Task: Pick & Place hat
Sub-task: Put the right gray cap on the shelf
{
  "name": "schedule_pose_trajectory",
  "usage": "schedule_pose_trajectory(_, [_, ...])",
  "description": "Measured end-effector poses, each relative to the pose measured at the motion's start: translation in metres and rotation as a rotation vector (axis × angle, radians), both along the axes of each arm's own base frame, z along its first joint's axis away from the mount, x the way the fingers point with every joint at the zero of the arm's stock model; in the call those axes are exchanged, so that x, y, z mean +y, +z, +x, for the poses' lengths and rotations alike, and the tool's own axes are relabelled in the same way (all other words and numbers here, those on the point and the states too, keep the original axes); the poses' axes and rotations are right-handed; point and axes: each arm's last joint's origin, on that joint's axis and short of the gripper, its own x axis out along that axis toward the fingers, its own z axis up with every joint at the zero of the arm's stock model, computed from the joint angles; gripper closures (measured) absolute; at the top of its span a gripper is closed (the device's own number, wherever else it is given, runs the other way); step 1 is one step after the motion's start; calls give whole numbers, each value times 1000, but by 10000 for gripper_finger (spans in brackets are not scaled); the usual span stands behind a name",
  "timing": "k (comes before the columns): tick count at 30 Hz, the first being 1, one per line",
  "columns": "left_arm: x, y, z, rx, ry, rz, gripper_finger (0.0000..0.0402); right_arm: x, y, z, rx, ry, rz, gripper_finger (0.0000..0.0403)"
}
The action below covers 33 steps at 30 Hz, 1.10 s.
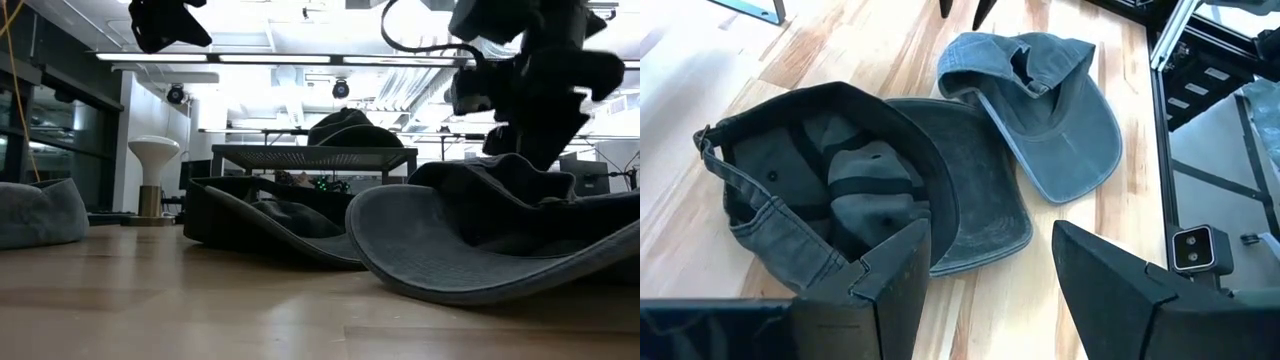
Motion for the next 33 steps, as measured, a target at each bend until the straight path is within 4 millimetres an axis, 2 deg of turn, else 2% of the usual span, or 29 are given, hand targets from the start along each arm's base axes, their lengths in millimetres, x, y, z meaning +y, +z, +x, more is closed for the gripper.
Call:
schedule_pose_trajectory(8, [0, 0, 0, 0, 4, -4, 193, 3, -14, -3, -55, 29, 13, 227])
schedule_pose_trajectory(15, [0, 0, 0, 1, 12, -13, 192, 13, -15, -5, -70, 96, 2, 227])
schedule_pose_trajectory(30, [0, 0, 0, 3, 37, -38, 192, 16, -45, 6, 23, 117, -44, 227])
schedule_pose_trajectory(33, [0, 0, 0, 3, 43, -45, 193, 16, -48, 6, 37, 104, -45, 241])
